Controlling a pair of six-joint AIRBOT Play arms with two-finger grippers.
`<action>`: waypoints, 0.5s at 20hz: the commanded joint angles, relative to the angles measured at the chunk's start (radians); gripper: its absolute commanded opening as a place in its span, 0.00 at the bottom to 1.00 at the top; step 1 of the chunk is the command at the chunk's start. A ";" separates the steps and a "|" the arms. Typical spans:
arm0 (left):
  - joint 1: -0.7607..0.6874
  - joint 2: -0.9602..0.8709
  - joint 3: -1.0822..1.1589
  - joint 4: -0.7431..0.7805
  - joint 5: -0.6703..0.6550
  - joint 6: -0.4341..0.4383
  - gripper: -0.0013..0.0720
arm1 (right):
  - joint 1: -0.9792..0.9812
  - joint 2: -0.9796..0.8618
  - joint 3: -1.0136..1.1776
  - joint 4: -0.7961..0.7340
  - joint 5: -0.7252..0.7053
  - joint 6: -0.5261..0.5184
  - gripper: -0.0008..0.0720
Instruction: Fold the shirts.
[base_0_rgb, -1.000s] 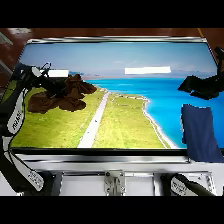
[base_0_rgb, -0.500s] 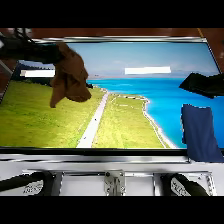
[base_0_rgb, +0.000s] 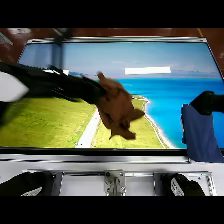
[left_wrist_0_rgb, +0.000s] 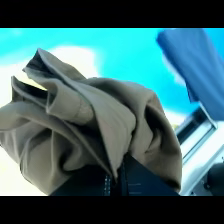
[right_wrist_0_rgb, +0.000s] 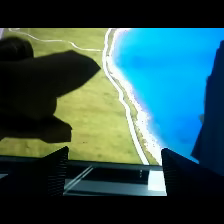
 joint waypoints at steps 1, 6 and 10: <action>-0.122 -0.097 -0.199 -0.088 0.250 -0.052 0.06 | 0.003 0.016 -0.040 -0.089 0.051 -0.006 0.97; -0.067 -0.215 -0.160 -0.238 0.316 -0.038 1.00 | 0.003 0.016 -0.201 -0.100 -0.031 0.000 0.97; 0.218 -0.166 -0.118 -0.166 -0.072 -0.012 1.00 | -0.017 0.002 -0.315 -0.141 -0.147 -0.013 0.97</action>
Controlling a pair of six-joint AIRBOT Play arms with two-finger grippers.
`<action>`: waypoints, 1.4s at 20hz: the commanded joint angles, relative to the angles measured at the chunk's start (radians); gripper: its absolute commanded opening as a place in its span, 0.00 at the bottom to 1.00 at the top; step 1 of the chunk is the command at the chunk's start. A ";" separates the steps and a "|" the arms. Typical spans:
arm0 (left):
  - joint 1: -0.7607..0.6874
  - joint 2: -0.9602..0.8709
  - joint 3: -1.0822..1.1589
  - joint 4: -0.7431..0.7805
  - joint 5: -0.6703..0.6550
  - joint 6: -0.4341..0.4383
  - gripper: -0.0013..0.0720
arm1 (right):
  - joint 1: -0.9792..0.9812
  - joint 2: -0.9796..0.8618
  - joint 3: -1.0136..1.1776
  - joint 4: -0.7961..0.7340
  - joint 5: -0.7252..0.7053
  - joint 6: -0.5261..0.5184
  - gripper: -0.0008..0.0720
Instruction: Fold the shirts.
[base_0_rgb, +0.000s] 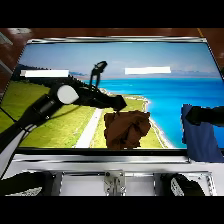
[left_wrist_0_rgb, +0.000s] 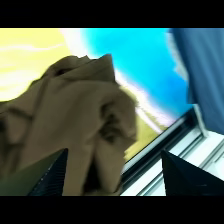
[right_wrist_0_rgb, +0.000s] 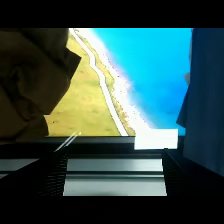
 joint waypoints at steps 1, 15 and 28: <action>0.237 0.034 0.011 0.087 -0.336 0.027 1.00 | -0.042 -0.031 -0.083 -0.029 -0.096 -0.009 0.97; 0.075 0.013 -0.631 -0.318 0.125 0.108 1.00 | -0.130 -0.544 -0.085 0.356 -0.071 -0.115 0.97; 0.039 -0.109 -0.510 -0.402 0.169 0.167 0.07 | 0.040 -0.599 -0.259 0.434 -0.221 -0.177 0.97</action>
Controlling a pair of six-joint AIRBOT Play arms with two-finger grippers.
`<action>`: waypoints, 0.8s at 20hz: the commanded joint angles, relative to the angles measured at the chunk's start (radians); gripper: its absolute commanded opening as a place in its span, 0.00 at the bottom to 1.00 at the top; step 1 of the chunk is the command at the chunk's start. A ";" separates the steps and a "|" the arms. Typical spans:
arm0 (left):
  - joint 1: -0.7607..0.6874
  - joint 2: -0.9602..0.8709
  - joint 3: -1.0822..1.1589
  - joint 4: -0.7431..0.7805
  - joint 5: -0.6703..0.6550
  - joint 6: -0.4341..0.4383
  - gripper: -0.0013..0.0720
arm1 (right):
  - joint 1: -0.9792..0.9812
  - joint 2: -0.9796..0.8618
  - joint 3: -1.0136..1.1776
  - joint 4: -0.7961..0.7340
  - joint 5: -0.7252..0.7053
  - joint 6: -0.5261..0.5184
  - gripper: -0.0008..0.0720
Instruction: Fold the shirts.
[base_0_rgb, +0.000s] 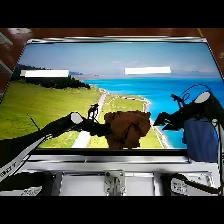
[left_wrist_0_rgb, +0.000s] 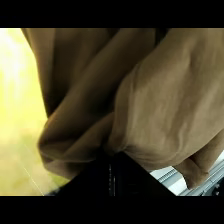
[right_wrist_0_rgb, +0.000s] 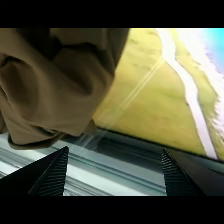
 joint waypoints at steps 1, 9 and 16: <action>0.037 -0.002 0.011 -0.006 -0.042 0.023 0.07 | 0.096 -0.052 -0.038 0.073 -0.102 -0.025 0.97; 0.095 0.123 0.081 0.068 -0.070 0.177 0.06 | 0.218 -0.104 0.024 0.145 -0.159 -0.121 0.10; 0.227 0.441 0.687 0.256 -0.076 0.242 0.06 | 0.219 0.334 0.588 0.136 -0.190 -0.172 0.10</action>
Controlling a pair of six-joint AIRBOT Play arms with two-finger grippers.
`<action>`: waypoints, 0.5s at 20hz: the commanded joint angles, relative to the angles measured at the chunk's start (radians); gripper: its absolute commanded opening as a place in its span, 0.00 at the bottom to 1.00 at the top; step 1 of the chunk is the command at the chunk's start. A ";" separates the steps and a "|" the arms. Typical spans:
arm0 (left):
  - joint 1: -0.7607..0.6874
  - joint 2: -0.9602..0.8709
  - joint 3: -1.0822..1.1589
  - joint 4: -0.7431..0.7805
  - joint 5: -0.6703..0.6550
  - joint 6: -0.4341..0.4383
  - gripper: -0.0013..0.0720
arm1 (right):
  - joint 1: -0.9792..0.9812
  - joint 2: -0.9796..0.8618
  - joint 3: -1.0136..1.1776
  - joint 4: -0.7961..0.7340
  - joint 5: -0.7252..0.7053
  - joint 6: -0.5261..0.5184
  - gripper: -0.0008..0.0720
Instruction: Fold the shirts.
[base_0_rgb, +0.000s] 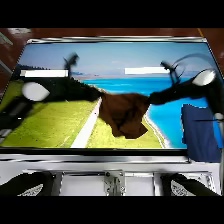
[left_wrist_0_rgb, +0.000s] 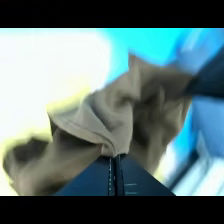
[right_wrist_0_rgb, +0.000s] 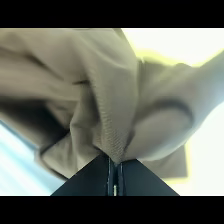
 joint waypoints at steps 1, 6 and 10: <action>0.069 0.146 0.342 0.056 0.024 0.045 0.06 | 0.003 0.219 0.293 0.000 -0.149 0.020 0.10; 0.097 0.248 0.607 0.008 0.026 0.013 0.06 | 0.003 0.411 0.447 0.001 -0.204 0.228 0.10; 0.097 0.266 0.607 -0.021 -0.134 0.014 0.06 | 0.003 0.450 0.447 0.000 -0.089 0.280 0.10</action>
